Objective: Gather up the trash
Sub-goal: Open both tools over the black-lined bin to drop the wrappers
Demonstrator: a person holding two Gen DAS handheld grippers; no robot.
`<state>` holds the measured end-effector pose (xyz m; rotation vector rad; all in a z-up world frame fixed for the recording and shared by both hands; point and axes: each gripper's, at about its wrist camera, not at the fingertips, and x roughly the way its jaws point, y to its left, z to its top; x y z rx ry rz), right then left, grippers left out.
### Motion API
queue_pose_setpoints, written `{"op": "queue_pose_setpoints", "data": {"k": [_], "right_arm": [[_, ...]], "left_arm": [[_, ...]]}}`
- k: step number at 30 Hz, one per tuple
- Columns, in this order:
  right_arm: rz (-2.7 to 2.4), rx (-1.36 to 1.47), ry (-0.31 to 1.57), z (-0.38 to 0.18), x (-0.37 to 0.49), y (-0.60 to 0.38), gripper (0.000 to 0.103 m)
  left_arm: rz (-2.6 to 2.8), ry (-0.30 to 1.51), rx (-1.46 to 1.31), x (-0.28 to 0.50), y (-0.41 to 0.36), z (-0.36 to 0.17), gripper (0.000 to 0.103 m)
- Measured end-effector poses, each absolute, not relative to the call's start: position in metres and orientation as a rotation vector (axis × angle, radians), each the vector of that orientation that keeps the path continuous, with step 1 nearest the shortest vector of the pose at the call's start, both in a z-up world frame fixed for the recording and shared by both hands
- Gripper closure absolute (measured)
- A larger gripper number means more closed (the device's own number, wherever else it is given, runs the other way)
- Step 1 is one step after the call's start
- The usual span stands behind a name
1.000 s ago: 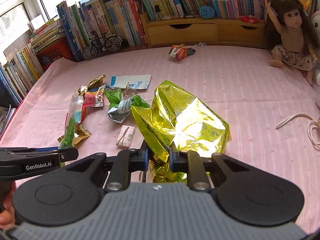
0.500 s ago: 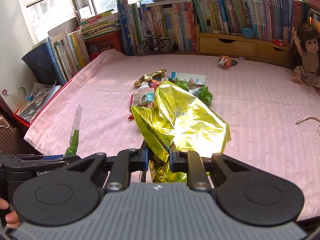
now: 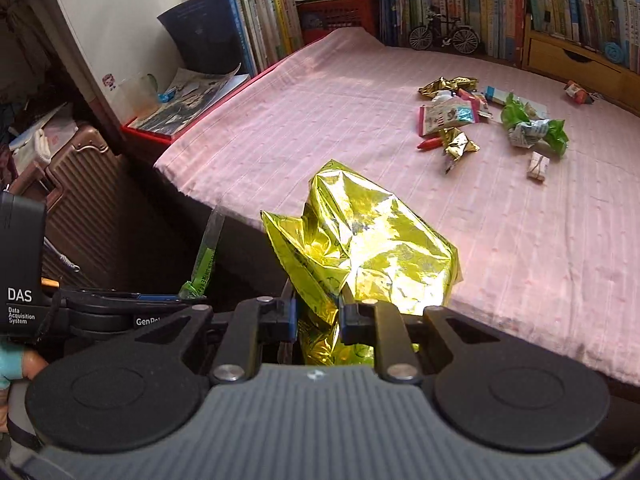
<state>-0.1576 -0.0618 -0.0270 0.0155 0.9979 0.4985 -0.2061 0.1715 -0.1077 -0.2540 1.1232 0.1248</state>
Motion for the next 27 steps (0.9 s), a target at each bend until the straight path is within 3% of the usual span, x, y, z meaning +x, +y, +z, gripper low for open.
{"op": "queue_pose_setpoints", "data": {"k": [10,17,27], "right_arm": [[0.653,-0.061,1.150,-0.093,-0.173,-0.015,0.081],[0.720,-0.156,1.300,-0.181,-0.172,0.012,0.080],[0.840,-0.354,1.376,-0.304,-0.172,0.047,0.080]], "left_arm": [[0.217,1.226,-0.296,-0.224,0.193,-0.175,0.071],[0.250,1.331,-0.340,-0.225,0.204,-0.253,0.071],[0.264,1.433,-0.344,-0.210,0.210,-0.368,0.071]]}}
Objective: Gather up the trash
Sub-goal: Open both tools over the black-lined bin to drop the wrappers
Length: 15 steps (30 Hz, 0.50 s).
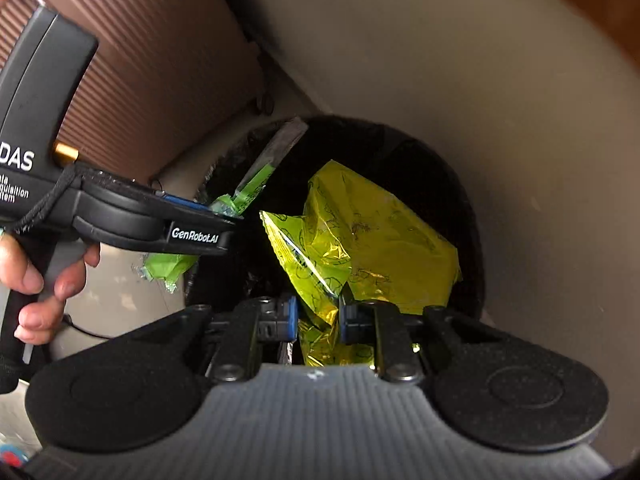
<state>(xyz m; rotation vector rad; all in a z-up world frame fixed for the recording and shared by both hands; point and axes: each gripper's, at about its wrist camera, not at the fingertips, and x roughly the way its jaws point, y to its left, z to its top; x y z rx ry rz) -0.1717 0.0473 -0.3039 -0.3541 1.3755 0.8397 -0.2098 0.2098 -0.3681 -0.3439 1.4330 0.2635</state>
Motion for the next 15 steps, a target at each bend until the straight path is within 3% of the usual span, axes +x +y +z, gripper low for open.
{"op": "queue_pose_setpoints", "data": {"k": [3,4,5,6,8,10,15], "right_arm": [[0.853,-0.370,1.383,-0.332,-0.173,0.054,0.077],[0.856,-0.384,1.378,-0.341,-0.174,0.056,0.068],[0.854,-0.400,1.365,-0.347,-0.175,0.057,0.052],[0.854,-0.406,1.357,-0.352,-0.176,0.057,0.049],[0.858,-0.405,1.360,-0.358,-0.175,0.060,0.033],[0.859,-0.405,1.351,-0.357,-0.175,0.058,0.028],[0.849,-0.438,1.340,-0.345,-0.177,0.047,0.027]], "left_arm": [[0.264,1.467,-0.315,-0.206,0.209,-0.397,0.069],[0.265,1.471,-0.307,-0.206,0.208,-0.403,0.067],[0.263,1.476,-0.300,-0.206,0.207,-0.409,0.056],[0.267,1.476,-0.294,-0.207,0.205,-0.414,0.044],[0.278,1.456,-0.293,-0.207,0.202,-0.416,0.029],[0.282,1.432,-0.310,-0.210,0.200,-0.413,0.023],[0.304,1.412,-0.310,-0.210,0.195,-0.392,0.022]]}}
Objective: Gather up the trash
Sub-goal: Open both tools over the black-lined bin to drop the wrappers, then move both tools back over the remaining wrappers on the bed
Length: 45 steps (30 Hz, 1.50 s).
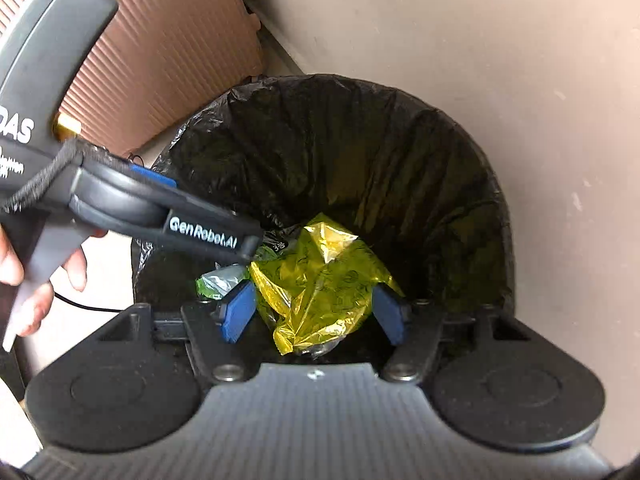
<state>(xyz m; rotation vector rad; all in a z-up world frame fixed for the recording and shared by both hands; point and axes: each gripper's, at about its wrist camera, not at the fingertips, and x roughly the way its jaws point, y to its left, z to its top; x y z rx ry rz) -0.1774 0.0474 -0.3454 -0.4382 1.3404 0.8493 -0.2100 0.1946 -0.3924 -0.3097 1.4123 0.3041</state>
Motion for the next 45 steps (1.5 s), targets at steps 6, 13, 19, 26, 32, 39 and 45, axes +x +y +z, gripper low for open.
{"op": "queue_pose_setpoints", "data": {"k": [6,13,19,26,32,39,45], "right_arm": [[0.800,-0.421,1.305,-0.303,-0.174,0.042,0.025],[0.745,-0.389,1.229,-0.217,-0.166,0.024,0.022],[0.628,-0.321,1.152,-0.131,-0.156,-0.003,0.020],[0.393,-0.188,0.998,-0.037,-0.146,-0.056,0.015],[0.216,-0.095,0.888,0.010,-0.121,-0.105,0.015],[0.127,-0.074,0.816,0.018,-0.082,-0.149,0.015],[0.105,-0.023,0.812,0.013,-0.028,-0.178,0.015]], "left_arm": [[0.303,1.368,-0.305,-0.202,0.203,-0.344,0.021],[0.275,1.281,-0.282,-0.195,0.202,-0.255,0.019],[0.209,1.181,-0.255,-0.185,0.190,-0.163,0.019],[0.068,1.024,-0.237,-0.165,0.168,-0.076,0.014],[-0.026,0.968,-0.173,-0.132,0.139,-0.038,0.013],[-0.064,0.954,-0.104,-0.086,0.092,-0.022,0.019],[-0.065,0.938,-0.099,-0.024,0.057,-0.017,0.020]]}}
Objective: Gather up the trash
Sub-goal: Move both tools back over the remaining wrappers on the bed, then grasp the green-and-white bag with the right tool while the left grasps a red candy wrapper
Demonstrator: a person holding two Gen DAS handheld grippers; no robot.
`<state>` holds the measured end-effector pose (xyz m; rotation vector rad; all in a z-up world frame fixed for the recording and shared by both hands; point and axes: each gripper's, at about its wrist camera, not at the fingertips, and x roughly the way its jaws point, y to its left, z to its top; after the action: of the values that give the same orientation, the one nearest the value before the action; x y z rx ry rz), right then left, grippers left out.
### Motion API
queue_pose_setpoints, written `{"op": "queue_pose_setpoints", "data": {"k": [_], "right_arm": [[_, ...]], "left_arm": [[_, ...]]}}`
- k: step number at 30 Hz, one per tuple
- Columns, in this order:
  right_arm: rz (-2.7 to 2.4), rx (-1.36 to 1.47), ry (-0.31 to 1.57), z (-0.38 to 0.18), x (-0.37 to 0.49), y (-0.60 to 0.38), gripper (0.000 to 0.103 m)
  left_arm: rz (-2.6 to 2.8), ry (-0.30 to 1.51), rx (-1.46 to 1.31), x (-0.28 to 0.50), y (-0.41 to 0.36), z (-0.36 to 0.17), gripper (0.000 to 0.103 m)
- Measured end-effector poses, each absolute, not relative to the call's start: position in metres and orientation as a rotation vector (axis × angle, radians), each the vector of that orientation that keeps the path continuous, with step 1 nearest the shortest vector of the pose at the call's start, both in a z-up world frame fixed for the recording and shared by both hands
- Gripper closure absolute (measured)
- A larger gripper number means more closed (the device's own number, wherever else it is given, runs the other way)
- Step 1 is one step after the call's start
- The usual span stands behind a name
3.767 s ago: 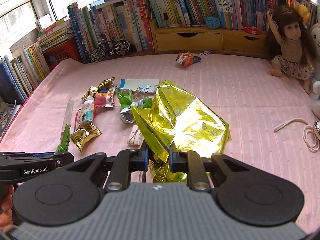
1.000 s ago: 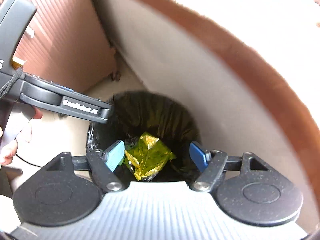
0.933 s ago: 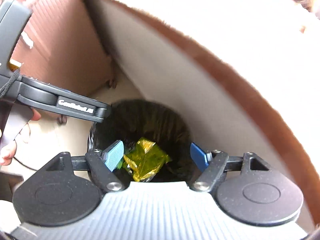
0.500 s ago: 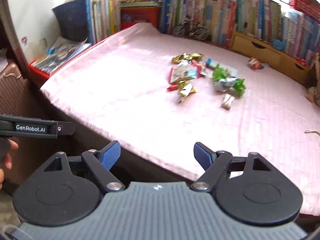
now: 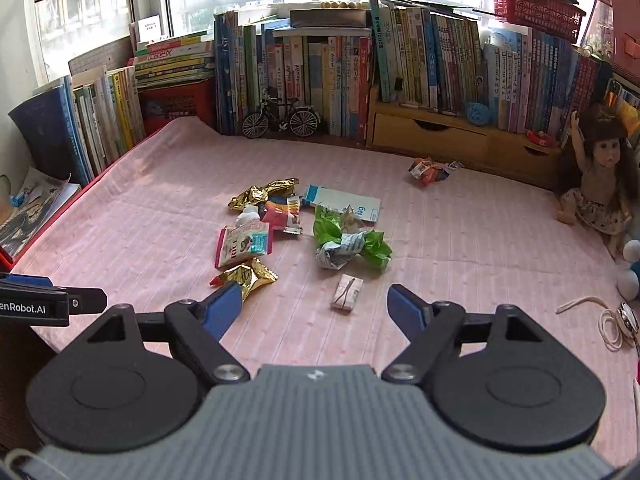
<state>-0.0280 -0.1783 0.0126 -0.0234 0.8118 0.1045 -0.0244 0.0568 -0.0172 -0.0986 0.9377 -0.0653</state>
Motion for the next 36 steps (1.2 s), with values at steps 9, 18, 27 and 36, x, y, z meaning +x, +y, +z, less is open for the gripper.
{"op": "queue_pose_setpoints", "data": {"k": [9,18,27,36], "right_arm": [[0.116,-0.003,0.828,-0.007,0.037,-0.214,0.015],[0.183,-0.008,0.916,-0.052,0.093,-0.227,0.016],[0.217,0.029,1.001,-0.088,0.131,-0.225,0.016],[0.195,0.085,1.066,-0.114,0.150,-0.229,0.016]], "left_arm": [[-0.056,0.932,-0.084,0.059,0.004,-0.021,0.013],[-0.067,0.978,-0.028,0.125,-0.037,-0.060,0.010],[-0.038,1.071,0.003,0.159,-0.047,-0.104,0.010],[-0.011,1.115,-0.018,0.168,-0.047,-0.126,0.010]]}}
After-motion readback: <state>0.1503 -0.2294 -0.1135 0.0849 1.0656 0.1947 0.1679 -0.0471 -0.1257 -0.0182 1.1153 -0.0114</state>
